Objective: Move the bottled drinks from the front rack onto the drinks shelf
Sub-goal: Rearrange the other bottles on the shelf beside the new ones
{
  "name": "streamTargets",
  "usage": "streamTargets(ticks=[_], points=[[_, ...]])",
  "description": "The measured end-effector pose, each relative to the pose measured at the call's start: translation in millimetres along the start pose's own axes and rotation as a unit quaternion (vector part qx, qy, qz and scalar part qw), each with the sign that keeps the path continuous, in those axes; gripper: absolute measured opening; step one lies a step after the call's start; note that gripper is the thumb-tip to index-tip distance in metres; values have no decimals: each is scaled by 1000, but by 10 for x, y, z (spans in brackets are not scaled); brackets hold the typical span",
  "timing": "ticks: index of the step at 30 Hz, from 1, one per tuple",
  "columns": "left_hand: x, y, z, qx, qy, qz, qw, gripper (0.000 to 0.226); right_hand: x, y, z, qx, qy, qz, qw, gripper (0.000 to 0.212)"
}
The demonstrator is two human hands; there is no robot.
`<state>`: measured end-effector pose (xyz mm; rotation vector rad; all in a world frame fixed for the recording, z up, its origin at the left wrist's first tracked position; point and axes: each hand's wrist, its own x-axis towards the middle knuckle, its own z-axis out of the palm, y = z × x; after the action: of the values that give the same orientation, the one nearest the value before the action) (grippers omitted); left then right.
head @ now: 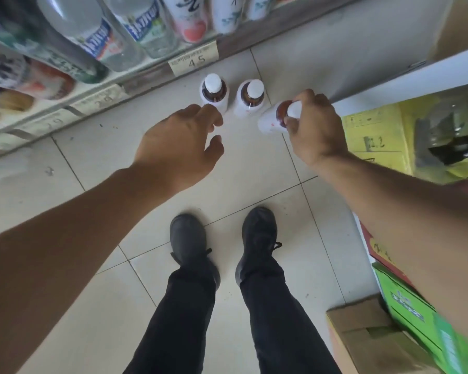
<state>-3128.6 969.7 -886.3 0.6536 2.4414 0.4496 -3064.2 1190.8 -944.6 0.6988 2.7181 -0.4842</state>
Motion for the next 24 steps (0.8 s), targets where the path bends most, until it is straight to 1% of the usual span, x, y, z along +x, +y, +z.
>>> streamTargets(ticks=[5, 8, 10, 13, 16, 18, 20, 22, 24], points=[[-356, 326, -631, -2, -3, 0, 1000, 27, -643, -234, -678, 92, 38, -3, 995, 34], [-626, 569, -1125, -5, 10, 22, 1000, 30, -1036, -490, -1297, 144, 76, -5, 987, 29], [-822, 746, -1471, 3, 4, 36, 999, 34, -1300, -705, -1783, 182, 95, -18, 978, 28], [-1097, 1053, -2088, 17, -11, 55, 998, 47, -1622, -1062, -2611, 226, 134, -65, 963, 32], [-1419, 1415, -2798, 14, -23, 79, 997, 72, -1883, -1403, -3506, 245, 146, -112, 952, 33], [-1656, 1660, -3267, -27, -26, 88, 995, 86, -2038, -1614, -4088, 264, 151, -150, 941, 32], [-1899, 1858, -3661, -87, -9, 92, 992, 93, -2195, -1832, -4646, 287, 155, -177, 929, 32], [-2117, 1989, -4004, -135, 24, 103, 985, 96, -2339, -2046, -5137, 306, 166, -195, 917, 29], [-2289, 2092, -4309, -148, 59, 109, 981, 92, -2483, -2242, -5564, 328, 178, -216, 902, 25]])
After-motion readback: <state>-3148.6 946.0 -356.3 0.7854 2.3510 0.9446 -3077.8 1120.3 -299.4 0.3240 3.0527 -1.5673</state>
